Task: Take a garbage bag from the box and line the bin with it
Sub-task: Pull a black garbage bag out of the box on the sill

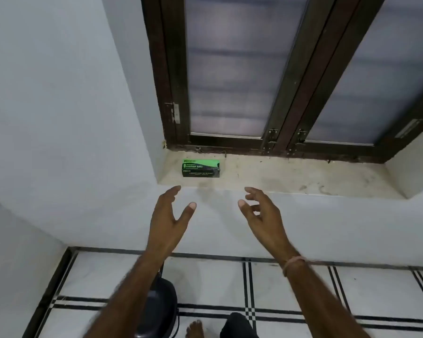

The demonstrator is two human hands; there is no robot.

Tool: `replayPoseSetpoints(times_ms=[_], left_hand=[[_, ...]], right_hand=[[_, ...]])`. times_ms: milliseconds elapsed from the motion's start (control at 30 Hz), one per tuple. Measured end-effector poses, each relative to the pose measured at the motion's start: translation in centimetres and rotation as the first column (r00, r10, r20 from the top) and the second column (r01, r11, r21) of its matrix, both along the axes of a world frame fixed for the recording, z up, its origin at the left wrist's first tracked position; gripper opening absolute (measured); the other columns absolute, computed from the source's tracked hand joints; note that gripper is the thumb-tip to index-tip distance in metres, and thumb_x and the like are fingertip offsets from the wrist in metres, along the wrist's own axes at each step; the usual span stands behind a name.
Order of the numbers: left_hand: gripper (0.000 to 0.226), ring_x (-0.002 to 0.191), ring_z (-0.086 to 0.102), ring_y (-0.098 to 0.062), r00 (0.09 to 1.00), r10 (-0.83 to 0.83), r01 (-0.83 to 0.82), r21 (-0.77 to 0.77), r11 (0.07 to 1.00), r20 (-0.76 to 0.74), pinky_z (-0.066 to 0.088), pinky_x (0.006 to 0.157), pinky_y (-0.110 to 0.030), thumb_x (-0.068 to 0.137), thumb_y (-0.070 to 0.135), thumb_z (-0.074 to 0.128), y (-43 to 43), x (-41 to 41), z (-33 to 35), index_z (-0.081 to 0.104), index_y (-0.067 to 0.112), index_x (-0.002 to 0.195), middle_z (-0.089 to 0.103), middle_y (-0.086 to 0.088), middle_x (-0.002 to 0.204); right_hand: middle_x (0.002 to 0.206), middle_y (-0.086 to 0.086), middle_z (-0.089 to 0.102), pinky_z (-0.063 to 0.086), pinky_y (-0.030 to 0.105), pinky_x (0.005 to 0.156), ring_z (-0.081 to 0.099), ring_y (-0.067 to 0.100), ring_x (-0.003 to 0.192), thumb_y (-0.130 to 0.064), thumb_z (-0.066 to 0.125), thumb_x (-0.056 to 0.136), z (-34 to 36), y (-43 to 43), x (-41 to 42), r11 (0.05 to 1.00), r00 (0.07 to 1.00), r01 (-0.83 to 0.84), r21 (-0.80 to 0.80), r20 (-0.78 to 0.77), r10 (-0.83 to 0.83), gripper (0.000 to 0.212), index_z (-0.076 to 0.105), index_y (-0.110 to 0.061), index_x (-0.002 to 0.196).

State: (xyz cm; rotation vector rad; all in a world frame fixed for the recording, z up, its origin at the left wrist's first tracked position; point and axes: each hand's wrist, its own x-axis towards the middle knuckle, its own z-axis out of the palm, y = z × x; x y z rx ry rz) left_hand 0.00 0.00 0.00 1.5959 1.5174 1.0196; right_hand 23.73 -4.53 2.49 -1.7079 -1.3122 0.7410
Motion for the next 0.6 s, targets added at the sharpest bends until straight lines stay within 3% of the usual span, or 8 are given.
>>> replayPoseSetpoints(times_ms=[200,333,467,533,600], left_hand=[[0.065,0.136,0.051,-0.023,0.993,0.045,-0.056,-0.096,0.994,-0.109,0.047,0.111,-0.045,0.093,0.044,0.072,8.4,2.8,-2.0,0.047,0.023,0.149,0.051,-0.002,0.152],[0.071,0.14,0.048,-0.03,0.958,0.0,-0.029,-0.097,0.995,-0.288,0.046,0.112,-0.046,0.092,0.033,0.076,13.8,4.8,-3.1,0.043,0.014,0.153,0.046,-0.011,0.157],[0.084,0.145,0.038,-0.037,0.897,-0.11,0.029,-0.191,0.981,-0.429,0.046,0.112,-0.051,0.087,0.025,0.081,17.8,5.7,-4.8,0.037,0.022,0.159,0.033,-0.015,0.164],[0.079,0.136,0.045,-0.038,0.881,-0.11,0.013,-0.209,0.978,-0.46,0.049,0.105,-0.051,0.083,0.025,0.083,19.2,5.8,-5.6,0.046,0.023,0.153,0.045,-0.016,0.153],[0.068,0.121,0.052,-0.036,0.893,-0.065,-0.017,-0.177,0.984,-0.445,0.052,0.094,-0.045,0.078,0.026,0.087,19.6,5.9,-5.9,0.058,0.021,0.14,0.057,-0.012,0.131]], right_hand=[[0.125,0.005,0.068,0.047,0.005,0.074,0.068,0.019,0.096,-0.031,0.069,0.099,-3.4,9.4,2.0,0.985,0.996,-0.075,-0.158,-0.064,0.066,0.047,0.057,-0.023,0.143],[0.134,0.009,0.064,0.052,0.021,0.084,0.066,0.021,0.098,-0.028,0.073,0.097,-4.9,16.0,2.7,0.954,0.984,-0.178,-0.242,-0.039,0.174,0.062,0.048,-0.02,0.153],[0.136,0.012,0.062,0.054,0.037,0.099,0.065,0.026,0.113,-0.03,0.077,0.093,-6.5,21.2,2.6,0.917,0.957,-0.28,-0.283,-0.008,0.29,0.073,0.044,-0.016,0.157],[0.133,0.014,0.062,0.051,0.034,0.102,0.063,0.027,0.117,-0.032,0.078,0.092,-7.1,22.9,2.5,0.897,0.934,-0.325,-0.301,0.043,0.353,0.071,0.048,-0.016,0.154],[0.126,0.011,0.063,0.047,0.023,0.093,0.064,0.022,0.11,-0.034,0.079,0.091,-7.4,23.7,2.5,0.894,0.929,-0.334,-0.297,0.059,0.367,0.063,0.056,-0.019,0.147]])
